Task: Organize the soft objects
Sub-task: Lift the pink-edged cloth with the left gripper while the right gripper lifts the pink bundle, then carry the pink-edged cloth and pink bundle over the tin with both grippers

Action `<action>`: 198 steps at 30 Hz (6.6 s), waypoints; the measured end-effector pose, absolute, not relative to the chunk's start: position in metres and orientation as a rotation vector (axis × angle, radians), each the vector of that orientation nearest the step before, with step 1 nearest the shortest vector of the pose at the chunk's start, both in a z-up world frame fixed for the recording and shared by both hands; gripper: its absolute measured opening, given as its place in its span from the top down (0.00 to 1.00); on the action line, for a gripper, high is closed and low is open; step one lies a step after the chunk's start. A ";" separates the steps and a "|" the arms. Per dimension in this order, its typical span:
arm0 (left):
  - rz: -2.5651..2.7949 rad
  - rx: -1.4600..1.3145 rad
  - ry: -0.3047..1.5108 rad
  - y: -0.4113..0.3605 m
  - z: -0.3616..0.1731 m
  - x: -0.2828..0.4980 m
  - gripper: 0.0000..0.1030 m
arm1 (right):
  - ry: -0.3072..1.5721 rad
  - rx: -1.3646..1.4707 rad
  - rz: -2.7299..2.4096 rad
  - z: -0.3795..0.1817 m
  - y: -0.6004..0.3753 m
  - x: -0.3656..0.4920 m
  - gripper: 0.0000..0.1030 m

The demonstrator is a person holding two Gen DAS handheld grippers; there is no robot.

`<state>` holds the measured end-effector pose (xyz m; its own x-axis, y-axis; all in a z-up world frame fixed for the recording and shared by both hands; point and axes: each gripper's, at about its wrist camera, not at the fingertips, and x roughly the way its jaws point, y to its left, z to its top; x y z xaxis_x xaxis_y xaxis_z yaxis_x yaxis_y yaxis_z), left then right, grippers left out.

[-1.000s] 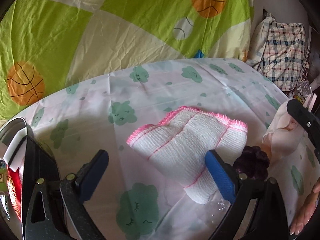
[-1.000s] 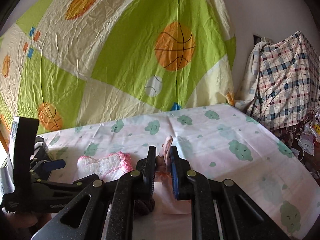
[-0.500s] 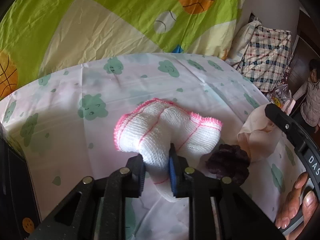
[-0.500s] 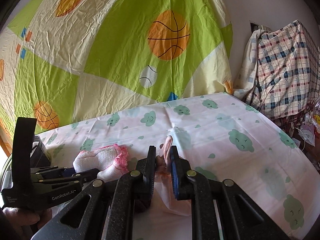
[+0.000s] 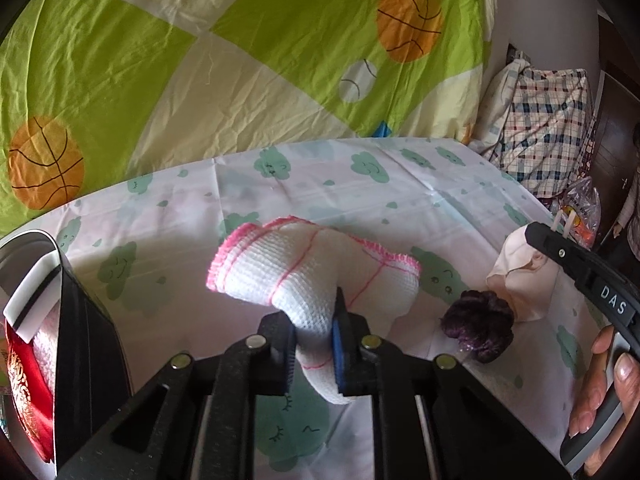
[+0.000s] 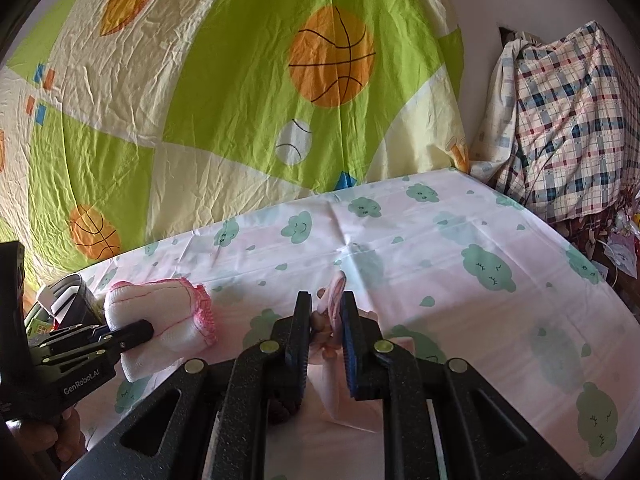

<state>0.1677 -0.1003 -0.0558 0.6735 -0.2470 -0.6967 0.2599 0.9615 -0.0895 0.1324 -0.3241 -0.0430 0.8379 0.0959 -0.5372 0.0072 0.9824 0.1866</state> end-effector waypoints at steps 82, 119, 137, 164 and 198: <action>-0.156 0.119 0.497 -0.087 -0.035 0.100 0.87 | 0.387 0.136 0.017 -0.028 -0.319 0.087 0.90; -0.082 0.017 0.395 -0.024 -0.006 0.021 0.87 | 0.356 -0.016 0.218 -0.022 -0.221 0.063 0.90; -0.008 -0.009 0.329 0.032 0.026 -0.002 0.87 | 0.310 -0.045 0.338 0.012 -0.165 0.055 0.90; 0.153 -0.030 0.465 0.135 0.023 0.022 0.87 | 0.292 -0.059 0.507 0.052 -0.080 0.070 0.90; 0.102 -0.159 0.635 0.177 -0.011 0.043 0.87 | 0.501 -0.095 0.639 0.014 0.001 0.099 0.89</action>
